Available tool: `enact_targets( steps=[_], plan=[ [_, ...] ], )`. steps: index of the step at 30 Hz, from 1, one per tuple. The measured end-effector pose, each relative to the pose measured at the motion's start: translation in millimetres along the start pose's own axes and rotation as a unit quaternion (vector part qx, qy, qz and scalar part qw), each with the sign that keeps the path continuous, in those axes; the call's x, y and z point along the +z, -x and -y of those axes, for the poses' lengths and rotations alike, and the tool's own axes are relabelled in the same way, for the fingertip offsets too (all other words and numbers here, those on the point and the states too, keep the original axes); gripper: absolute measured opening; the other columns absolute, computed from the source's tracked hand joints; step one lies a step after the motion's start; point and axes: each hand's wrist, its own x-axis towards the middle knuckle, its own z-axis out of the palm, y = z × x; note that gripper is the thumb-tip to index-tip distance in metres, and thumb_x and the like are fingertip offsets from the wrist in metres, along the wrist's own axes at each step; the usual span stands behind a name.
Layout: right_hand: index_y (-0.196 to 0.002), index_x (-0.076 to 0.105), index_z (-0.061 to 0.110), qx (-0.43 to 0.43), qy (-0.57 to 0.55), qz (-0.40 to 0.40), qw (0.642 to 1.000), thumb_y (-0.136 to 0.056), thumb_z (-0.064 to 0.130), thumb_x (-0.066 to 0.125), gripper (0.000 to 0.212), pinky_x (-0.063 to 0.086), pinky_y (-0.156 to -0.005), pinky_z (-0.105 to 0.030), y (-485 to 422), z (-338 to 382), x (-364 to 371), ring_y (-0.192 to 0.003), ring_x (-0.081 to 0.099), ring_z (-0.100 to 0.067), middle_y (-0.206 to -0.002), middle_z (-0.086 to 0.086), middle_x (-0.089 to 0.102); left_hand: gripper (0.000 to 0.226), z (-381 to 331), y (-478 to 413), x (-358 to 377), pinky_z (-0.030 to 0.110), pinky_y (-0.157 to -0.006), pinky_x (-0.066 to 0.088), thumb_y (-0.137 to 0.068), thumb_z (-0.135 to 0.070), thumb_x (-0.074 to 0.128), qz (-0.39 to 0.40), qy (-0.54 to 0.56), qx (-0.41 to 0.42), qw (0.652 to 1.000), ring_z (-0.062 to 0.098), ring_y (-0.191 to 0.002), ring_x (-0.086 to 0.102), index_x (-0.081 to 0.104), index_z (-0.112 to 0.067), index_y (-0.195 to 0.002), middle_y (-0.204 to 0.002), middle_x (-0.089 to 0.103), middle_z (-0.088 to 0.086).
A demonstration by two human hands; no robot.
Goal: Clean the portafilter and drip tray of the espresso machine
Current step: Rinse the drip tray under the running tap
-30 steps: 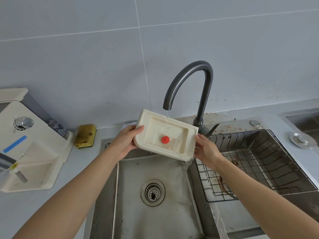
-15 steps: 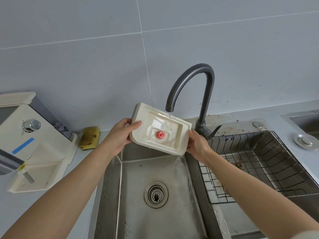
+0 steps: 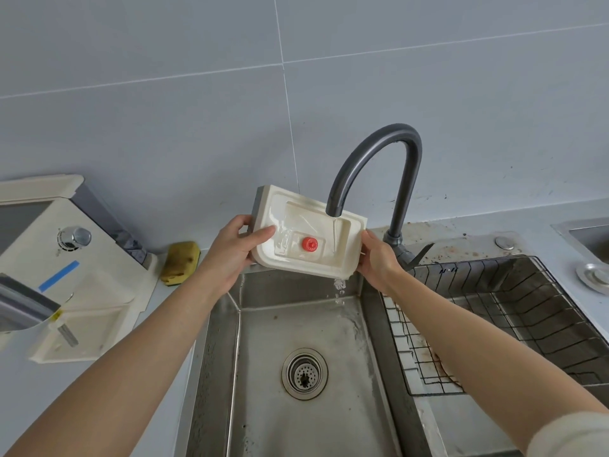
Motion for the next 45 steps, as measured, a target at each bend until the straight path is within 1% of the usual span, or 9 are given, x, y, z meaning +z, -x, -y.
enact_targets(
  steps=[4, 10, 15, 19, 25, 29, 34, 38, 45],
  plan=[
    [-0.115, 0.053, 0.017, -0.004, -0.025, -0.005, 1.0, -0.101, 0.021, 0.025, 0.031, 0.048, -0.07, -0.031, -2, -2, 4, -0.091, 0.057, -0.017, -0.101, 0.0, 0.061, 0.023, -2, 0, 2, 0.022, -0.061, 0.057, -0.079, -0.018, 0.068, -0.014, -0.041, 0.012, 0.999, 0.017, -0.096, 0.064, 0.054, -0.026, -0.095, -0.105, 0.065, 0.002],
    [-0.1, 0.059, 0.02, -0.01, -0.023, 0.005, 1.0, -0.101, 0.021, 0.024, 0.035, 0.05, -0.075, -0.033, -2, -7, 8, -0.092, 0.058, -0.018, -0.1, 0.0, 0.063, 0.024, -1, 0, 1, 0.02, -0.062, 0.057, -0.079, -0.02, 0.068, -0.02, -0.077, 0.022, 0.997, 0.013, -0.096, 0.062, 0.052, -0.03, -0.093, -0.104, 0.063, -0.002],
    [-0.096, 0.058, 0.022, 0.015, 0.066, -0.01, 0.998, -0.1, 0.023, 0.03, 0.028, 0.05, -0.075, -0.035, 3, -4, 4, -0.089, 0.059, -0.021, -0.099, -0.002, 0.061, 0.019, 7, -2, -6, 0.032, -0.07, 0.058, -0.083, -0.028, 0.063, -0.028, -0.057, -0.007, 0.998, 0.017, -0.098, 0.064, 0.055, -0.023, -0.099, -0.105, 0.065, 0.001],
    [-0.106, 0.055, 0.018, 0.037, 0.161, -0.01, 0.986, -0.1, 0.027, 0.03, 0.028, 0.051, -0.084, -0.041, 10, -3, -5, -0.094, 0.061, -0.026, -0.099, -0.005, 0.063, 0.032, 21, -4, -11, 0.039, -0.077, 0.055, -0.087, -0.032, 0.057, -0.035, -0.042, -0.06, 0.997, 0.022, -0.103, 0.061, 0.053, -0.01, -0.11, -0.109, 0.064, 0.005],
    [-0.106, 0.055, 0.014, 0.047, 0.233, -0.049, 0.97, -0.098, 0.031, 0.036, 0.027, 0.05, -0.056, -0.025, 21, 1, -17, -0.073, 0.06, -0.015, -0.082, -0.001, 0.059, 0.032, 49, -4, -8, 0.046, -0.087, 0.05, -0.089, -0.031, 0.054, -0.01, -0.008, -0.15, 0.989, 0.026, -0.101, 0.061, 0.054, -0.007, -0.11, -0.108, 0.064, 0.01],
    [-0.091, 0.057, 0.016, 0.034, 0.265, -0.075, 0.961, -0.097, 0.033, 0.038, 0.027, 0.047, -0.05, -0.023, 29, 12, -27, -0.066, 0.058, -0.014, -0.076, 0.0, 0.056, 0.023, 67, -3, 6, 0.039, -0.074, 0.051, -0.091, -0.031, 0.052, 0.016, 0.031, -0.187, 0.982, 0.022, -0.093, 0.063, 0.055, -0.013, -0.105, -0.104, 0.065, 0.01],
    [-0.115, 0.056, 0.01, 0.01, 0.327, -0.104, 0.939, -0.097, 0.035, 0.038, 0.036, 0.053, -0.064, -0.032, 38, 29, -43, -0.08, 0.059, -0.023, -0.085, -0.006, 0.059, 0.02, 84, -4, 26, 0.038, -0.071, 0.053, -0.091, -0.031, 0.051, 0.054, 0.054, -0.201, 0.977, 0.024, -0.092, 0.065, 0.056, -0.017, -0.103, -0.101, 0.068, 0.009],
    [-0.11, 0.059, 0.01, -0.009, 0.35, -0.111, 0.93, -0.097, 0.034, 0.038, 0.034, 0.056, -0.079, -0.046, 47, 41, -53, -0.086, 0.06, -0.027, -0.09, -0.01, 0.06, 0.02, 90, -5, 39, 0.035, -0.071, 0.053, -0.092, -0.033, 0.05, 0.082, 0.056, -0.209, 0.973, 0.023, -0.094, 0.066, 0.058, -0.017, -0.101, -0.101, 0.068, 0.009],
    [-0.115, 0.057, 0.012, -0.045, 0.377, -0.12, 0.917, -0.096, 0.032, 0.04, 0.032, 0.053, -0.084, -0.051, 62, 54, -59, -0.101, 0.061, -0.036, -0.11, -0.017, 0.063, 0.02, 96, -7, 53, 0.039, -0.079, 0.051, -0.093, -0.029, 0.049, 0.109, 0.091, -0.22, 0.965, 0.025, -0.097, 0.064, 0.056, -0.015, -0.106, -0.107, 0.065, 0.011]
  ],
)
